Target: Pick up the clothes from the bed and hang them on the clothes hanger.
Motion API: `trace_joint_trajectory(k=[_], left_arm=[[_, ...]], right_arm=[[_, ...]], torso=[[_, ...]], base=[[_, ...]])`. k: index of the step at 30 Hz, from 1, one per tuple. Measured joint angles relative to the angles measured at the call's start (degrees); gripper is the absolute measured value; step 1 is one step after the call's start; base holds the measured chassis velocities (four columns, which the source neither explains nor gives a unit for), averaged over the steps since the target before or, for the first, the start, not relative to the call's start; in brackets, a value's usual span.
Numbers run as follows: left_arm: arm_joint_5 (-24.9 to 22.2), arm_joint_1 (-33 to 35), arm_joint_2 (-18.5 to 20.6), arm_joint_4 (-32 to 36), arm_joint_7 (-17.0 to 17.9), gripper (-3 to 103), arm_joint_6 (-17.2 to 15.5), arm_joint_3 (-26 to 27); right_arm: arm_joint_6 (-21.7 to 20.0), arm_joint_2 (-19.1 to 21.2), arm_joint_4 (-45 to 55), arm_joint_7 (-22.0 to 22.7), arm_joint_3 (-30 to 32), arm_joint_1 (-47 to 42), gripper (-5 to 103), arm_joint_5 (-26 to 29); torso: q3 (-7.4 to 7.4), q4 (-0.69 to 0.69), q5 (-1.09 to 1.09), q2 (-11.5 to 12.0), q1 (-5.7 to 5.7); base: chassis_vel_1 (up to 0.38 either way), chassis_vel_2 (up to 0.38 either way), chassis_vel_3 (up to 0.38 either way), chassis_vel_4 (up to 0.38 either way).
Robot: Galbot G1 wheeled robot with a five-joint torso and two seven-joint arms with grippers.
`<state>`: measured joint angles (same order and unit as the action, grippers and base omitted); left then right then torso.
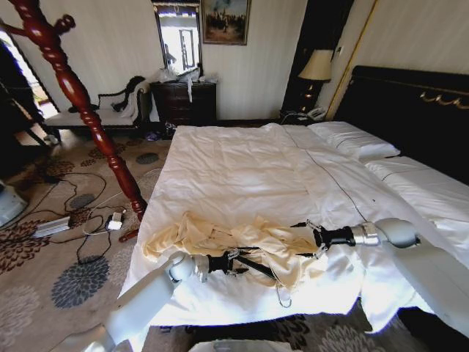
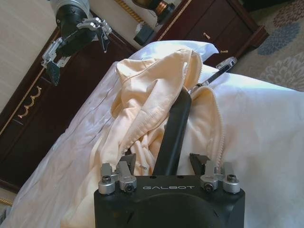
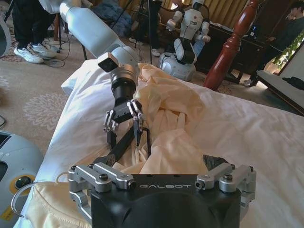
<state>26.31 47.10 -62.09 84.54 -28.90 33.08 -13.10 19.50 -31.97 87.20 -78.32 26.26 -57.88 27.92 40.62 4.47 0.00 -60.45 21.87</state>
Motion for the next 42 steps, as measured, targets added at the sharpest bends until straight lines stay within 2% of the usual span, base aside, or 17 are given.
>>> trace_joint_trajectory(k=[8, 11, 19, 22, 24, 25, 26, 27, 28, 31, 33, 35, 37, 38, 39, 41, 42], left_arm=[[3.9, 0.3, -2.8, -2.0, 0.0, 43, 0.0, 0.7], [4.5, 1.0, -3.4, -1.6, 0.1, 26, 0.2, 1.6], [-0.5, 2.0, 0.1, 3.3, 0.4, 22, -1.0, 2.5], [-5.8, 4.0, 4.7, 7.8, 0.5, 22, -2.0, 3.7], [-7.9, 4.5, 5.9, 9.0, 0.5, 22, -2.5, 3.8], [-10.5, 5.2, 7.5, 10.3, 0.4, 22, -3.2, 3.8], [-16.4, 6.6, 11.0, 13.4, -0.2, 22, -4.7, 4.7], [-19.7, 7.5, 13.0, 15.3, -1.0, 22, -6.0, 5.7], [-19.7, 7.5, 13.0, 15.3, -1.0, 22, -6.0, 5.7], [-26.9, 10.1, 18.0, 19.8, -3.2, 22, -8.8, 8.9], [-28.4, 10.9, 19.1, 20.6, -3.7, 22, -9.5, 9.8], [-31.0, 12.1, 20.7, 21.9, -4.4, 22, -10.8, 11.3], [-38.4, 13.9, 23.4, 24.8, -5.0, 22, -14.0, 12.9], [-40.8, 14.3, 24.0, 25.8, -5.0, 22, -15.1, 13.1], [-40.8, 14.3, 24.0, 25.8, -5.0, 22, -15.1, 13.1], [-44.4, 14.9, 24.6, 27.5, -4.8, 22, -16.5, 13.5], [-47.2, 15.6, 24.8, 29.1, -4.3, 22, -17.7, 14.2]], right_arm=[[0.1, 0.0, 0.5, -0.1, 0.4, -0.4, 100, 0.1], [0.2, 0.0, 0.6, -0.1, 0.5, -0.6, 100, 0.1], [0.4, 0.0, 0.5, -0.3, 0.6, -0.8, 100, 0.1], [0.6, 0.0, 0.0, -0.3, 0.2, -0.5, 100, 0.0], [0.6, 0.0, 0.0, -0.3, 0.1, -0.5, 100, 0.0], [0.6, 0.0, -0.1, -0.3, -0.1, -0.3, 100, 0.0], [0.7, 0.3, -0.2, -0.3, -0.5, -0.2, 100, 0.0], [0.7, 0.5, -0.2, -0.2, -0.7, -0.1, 100, 0.3], [0.7, 0.5, -0.2, -0.2, -0.7, -0.1, 100, 0.3], [0.6, 1.5, -0.1, 1.8, -1.3, 0.3, 100, 2.8], [0.4, 1.9, 0.3, 3.0, -1.4, 0.4, 100, 4.2], [-0.2, 2.7, 1.7, 5.4, -1.5, 0.5, 100, 8.0], [-2.0, 5.1, 6.1, 12.1, -1.5, 0.2, 100, 20.1], [-2.3, 5.8, 7.5, 14.4, -1.5, 0.0, 100, 23.5], [-2.3, 5.8, 7.5, 14.4, -1.5, 0.0, 100, 23.5], [-3.1, 6.8, 10.2, 19.2, -1.5, -0.1, 100, 28.5], [-3.7, 7.5, 11.7, 23.5, -1.5, -0.3, 100, 30.6]], torso=[[0.0, 0.0, -0.01, 0.0, 0.0], [0.0, 0.0, 0.0, 0.0, 0.0], [-0.01, 0.0, 0.0, 0.0, 0.0], [-0.01, 0.0, -0.01, 0.0, 0.0], [-0.01, 0.0, -0.01, 0.0, 0.0], [0.0, 0.0, -0.03, 0.0, 0.0], [-0.01, 0.0, -0.01, 0.0, 0.0], [-0.01, -0.02, 0.0, 0.0, 0.0], [-0.01, -0.02, 0.0, 0.0, 0.0], [-0.01, 0.01, -0.01, 0.0, 0.0], [-0.01, 0.0, -0.01, 0.0, 0.0], [-0.01, 0.0, -0.01, 0.0, 0.0], [-0.01, -0.01, -0.02, 0.0, 0.0], [-0.01, -0.01, -0.04, 0.0, 0.0], [-0.01, -0.01, -0.04, 0.0, 0.0], [-0.01, 0.0, -0.03, 0.0, 0.0], [-0.01, 0.0, -0.03, 0.0, 0.0]], base=[[0.0, 0.0, 0.0, 0.0], [0.0, 0.0, 0.0, 0.0], [0.0, 0.0, 0.0, 0.0], [0.0, 0.0, 0.0, 0.0], [0.0, 0.0, 0.0, 0.0], [0.0, 0.0, 0.0, 0.0], [0.0, 0.0, 0.0, 0.0], [0.0, 0.0, 0.0, 0.0], [0.0, 0.0, 0.0, 0.0], [0.0, 0.0, 0.0, 0.0], [0.0, 0.0, 0.0, 0.0], [0.0, 0.0, 0.0, 0.0], [0.0, 0.0, 0.0, 0.0], [0.0, 0.0, 0.0, 0.0], [0.0, 0.0, 0.0, 0.0], [0.0, 0.0, 0.0, 0.0], [0.0, 0.0, 0.0, 0.0]])
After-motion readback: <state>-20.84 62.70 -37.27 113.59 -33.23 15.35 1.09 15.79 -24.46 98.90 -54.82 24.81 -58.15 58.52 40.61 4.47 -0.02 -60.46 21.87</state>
